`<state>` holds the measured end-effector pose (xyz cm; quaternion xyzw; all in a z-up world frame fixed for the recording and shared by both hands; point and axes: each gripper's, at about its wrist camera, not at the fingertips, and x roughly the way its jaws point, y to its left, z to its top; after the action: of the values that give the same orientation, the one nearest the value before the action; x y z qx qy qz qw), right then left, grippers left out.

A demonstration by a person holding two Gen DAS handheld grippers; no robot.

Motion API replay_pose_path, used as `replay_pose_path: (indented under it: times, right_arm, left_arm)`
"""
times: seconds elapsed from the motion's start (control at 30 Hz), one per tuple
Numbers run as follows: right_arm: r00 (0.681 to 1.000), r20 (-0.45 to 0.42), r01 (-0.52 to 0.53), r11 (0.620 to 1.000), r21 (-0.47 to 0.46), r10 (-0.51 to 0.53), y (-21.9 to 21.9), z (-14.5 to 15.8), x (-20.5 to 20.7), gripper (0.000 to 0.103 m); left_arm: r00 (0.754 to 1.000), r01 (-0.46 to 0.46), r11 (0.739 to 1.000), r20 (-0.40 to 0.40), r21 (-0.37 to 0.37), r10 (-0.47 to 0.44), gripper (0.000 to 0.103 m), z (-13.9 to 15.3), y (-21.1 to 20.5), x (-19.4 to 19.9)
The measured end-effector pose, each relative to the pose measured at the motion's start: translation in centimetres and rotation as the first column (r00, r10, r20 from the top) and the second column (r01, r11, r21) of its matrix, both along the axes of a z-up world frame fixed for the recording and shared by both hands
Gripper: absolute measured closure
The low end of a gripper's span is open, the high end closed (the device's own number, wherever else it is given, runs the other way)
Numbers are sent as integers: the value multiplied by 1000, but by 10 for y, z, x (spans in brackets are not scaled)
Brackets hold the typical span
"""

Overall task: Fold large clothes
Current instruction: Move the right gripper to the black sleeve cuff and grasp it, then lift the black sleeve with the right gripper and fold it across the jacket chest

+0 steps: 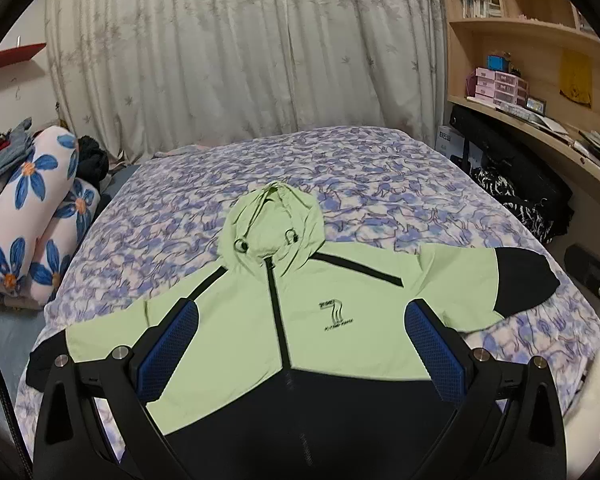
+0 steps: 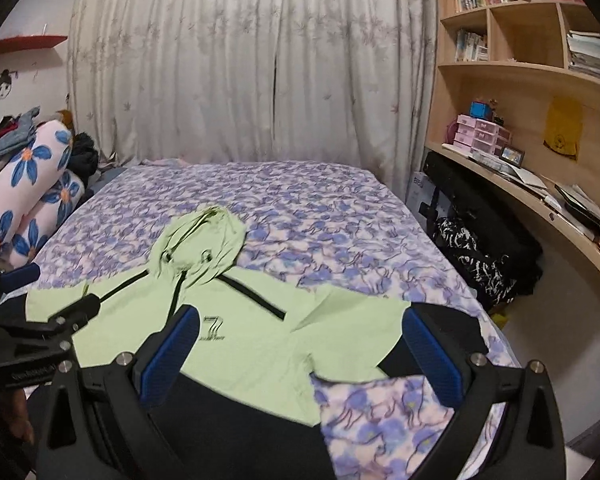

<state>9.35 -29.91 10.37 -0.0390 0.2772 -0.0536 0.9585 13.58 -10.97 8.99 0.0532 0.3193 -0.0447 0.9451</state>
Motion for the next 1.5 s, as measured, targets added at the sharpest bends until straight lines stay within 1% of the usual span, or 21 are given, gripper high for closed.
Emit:
replay_pose_path:
  times: [0.13, 0.23, 0.4, 0.47, 0.57, 0.67, 0.8, 0.9, 1.03, 1.1, 1.23, 1.33, 1.37, 1.4, 1.43, 1.5]
  right_arm:
    - [1000, -10, 22, 1000, 20, -21, -26, -8, 22, 2]
    - [999, -30, 35, 998, 55, -33, -47, -18, 38, 2]
    - [993, -101, 77, 985, 153, -62, -89, -46, 66, 2]
    - [988, -127, 109, 980, 165, -88, -102, -57, 74, 2]
    - [976, -172, 162, 968, 191, -130, -129, -78, 88, 2]
    - [959, -220, 226, 947, 227, -176, -160, -103, 100, 2]
    - [935, -270, 294, 927, 232, -229, -194, -132, 113, 3]
    - [918, -299, 335, 913, 232, -261, -217, -150, 120, 4]
    - [889, -339, 401, 882, 248, -309, -248, -172, 125, 6]
    - [868, -366, 438, 865, 244, -337, -265, -184, 127, 7]
    - [832, -407, 498, 831, 246, -378, -292, -205, 128, 10]
    - [806, -429, 540, 802, 254, -407, -311, -220, 126, 12]
    - [800, -438, 552, 789, 268, -410, -317, -225, 125, 12]
    - [789, -453, 571, 768, 290, -415, -325, -232, 124, 13]
    - [786, -460, 579, 754, 310, -413, -329, -236, 124, 13]
    - [775, -488, 598, 714, 363, -401, -341, -248, 123, 14]
  left_arm:
    - [999, 33, 999, 13, 2, -33, 1, -6, -31, 23]
    - [998, 59, 998, 5, 7, -59, 1, -16, -54, 39]
    - [994, 109, 994, -17, -31, -109, 1, -39, -90, 68]
    - [993, 118, 992, -23, -39, -119, 1, -49, -101, 77]
    - [990, 128, 990, -44, -56, -131, 1, -70, -120, 97]
    - [990, 125, 990, -52, -71, -128, 1, -89, -135, 113]
    - [991, 108, 991, -73, -83, -114, 1, -114, -149, 131]
    - [989, 98, 992, -99, -77, -105, 1, -132, -160, 143]
    - [987, 94, 994, -125, -62, -101, 1, -152, -173, 152]
    - [986, 88, 994, -140, -58, -95, 1, -161, -178, 156]
    - [981, 79, 995, -172, -65, -89, 1, -175, -184, 162]
    - [979, 68, 996, -189, -49, -76, 1, -182, -188, 167]
    - [978, 65, 997, -195, -46, -73, 1, -185, -189, 168]
    - [977, 62, 997, -200, -46, -70, 1, -186, -188, 170]
    - [976, 58, 997, -206, -49, -67, 1, -188, -188, 171]
    - [972, 52, 996, -227, -68, -66, 1, -192, -186, 174]
